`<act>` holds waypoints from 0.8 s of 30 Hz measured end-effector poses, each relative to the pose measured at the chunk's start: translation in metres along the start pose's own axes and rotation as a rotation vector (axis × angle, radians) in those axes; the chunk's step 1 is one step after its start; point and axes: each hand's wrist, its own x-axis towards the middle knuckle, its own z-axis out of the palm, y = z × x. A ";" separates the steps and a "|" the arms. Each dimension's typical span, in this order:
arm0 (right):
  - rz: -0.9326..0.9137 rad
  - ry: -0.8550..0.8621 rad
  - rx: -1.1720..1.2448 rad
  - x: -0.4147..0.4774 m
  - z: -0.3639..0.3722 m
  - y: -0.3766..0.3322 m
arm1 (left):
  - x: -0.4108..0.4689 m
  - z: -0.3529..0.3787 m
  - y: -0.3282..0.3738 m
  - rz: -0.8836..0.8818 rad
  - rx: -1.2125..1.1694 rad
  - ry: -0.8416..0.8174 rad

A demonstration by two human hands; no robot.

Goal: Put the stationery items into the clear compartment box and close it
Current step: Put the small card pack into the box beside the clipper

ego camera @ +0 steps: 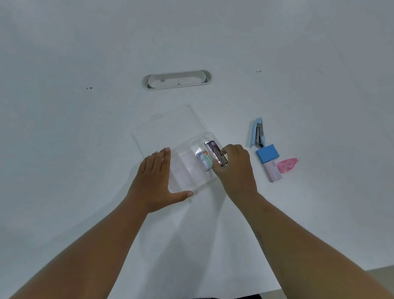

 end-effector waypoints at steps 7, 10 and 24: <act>0.123 0.132 0.011 -0.006 -0.038 0.043 | 0.017 -0.001 0.016 0.054 0.031 -0.005; 0.165 0.129 -0.037 -0.008 -0.046 0.055 | 0.016 -0.001 0.013 0.048 0.037 0.009; 0.175 0.124 -0.307 -0.020 -0.047 0.084 | 0.019 0.005 0.020 0.037 0.026 0.003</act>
